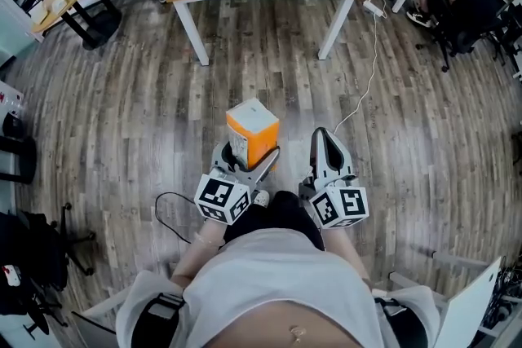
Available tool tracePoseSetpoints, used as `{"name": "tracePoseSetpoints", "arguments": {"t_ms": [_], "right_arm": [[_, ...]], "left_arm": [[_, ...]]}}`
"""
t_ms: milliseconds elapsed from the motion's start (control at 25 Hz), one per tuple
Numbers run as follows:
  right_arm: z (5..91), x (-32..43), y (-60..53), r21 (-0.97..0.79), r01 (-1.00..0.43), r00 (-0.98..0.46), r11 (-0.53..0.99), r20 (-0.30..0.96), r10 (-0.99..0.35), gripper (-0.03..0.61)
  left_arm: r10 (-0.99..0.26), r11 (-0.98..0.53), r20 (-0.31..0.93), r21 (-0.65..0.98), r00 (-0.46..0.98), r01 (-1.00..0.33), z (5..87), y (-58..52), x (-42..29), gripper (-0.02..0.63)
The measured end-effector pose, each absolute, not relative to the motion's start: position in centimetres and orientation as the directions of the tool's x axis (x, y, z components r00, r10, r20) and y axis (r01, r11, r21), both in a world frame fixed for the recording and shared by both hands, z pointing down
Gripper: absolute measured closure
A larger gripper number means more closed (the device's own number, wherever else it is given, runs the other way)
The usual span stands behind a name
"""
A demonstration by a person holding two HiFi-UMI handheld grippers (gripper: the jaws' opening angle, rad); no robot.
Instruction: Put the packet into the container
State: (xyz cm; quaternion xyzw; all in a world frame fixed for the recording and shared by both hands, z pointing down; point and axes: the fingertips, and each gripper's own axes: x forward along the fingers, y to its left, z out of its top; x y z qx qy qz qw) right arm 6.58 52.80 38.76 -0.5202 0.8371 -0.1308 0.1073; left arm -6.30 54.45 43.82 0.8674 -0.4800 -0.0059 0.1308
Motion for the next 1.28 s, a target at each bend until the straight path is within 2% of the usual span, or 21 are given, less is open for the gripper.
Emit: {"name": "tracePoseSetpoints", "arguments": {"t_ms": [200,520,880,1280], "right_arm": [[38.1,5.8,52.9,-0.292,-0.869,-0.398,0.399,-0.066,-0.915,0.568],[39.2,5.4,52.6,-0.313,-0.87,-0.391,0.38,-0.031,-0.92,0.568],[39.6,5.1,49.2,-0.324,-0.835,-0.467,0.444,-0.009,-0.884,0.567],[39.3,5.7,41.9,-0.308,-0.817,-0.507,0.487,-0.018,-0.862,0.568]], "left_arm": [[-0.83,-0.518,0.104,0.223,0.549,-0.826,43.5,54.2,-7.5,0.221],[-0.823,-0.529,0.094,0.232,0.56,-0.816,43.5,53.8,-7.6,0.221],[-0.826,-0.52,0.098,0.249,0.556,-0.817,43.6,51.5,-7.4,0.221],[-0.828,-0.529,0.088,0.207,0.554,-0.823,42.5,44.4,-5.6,0.221]]}}
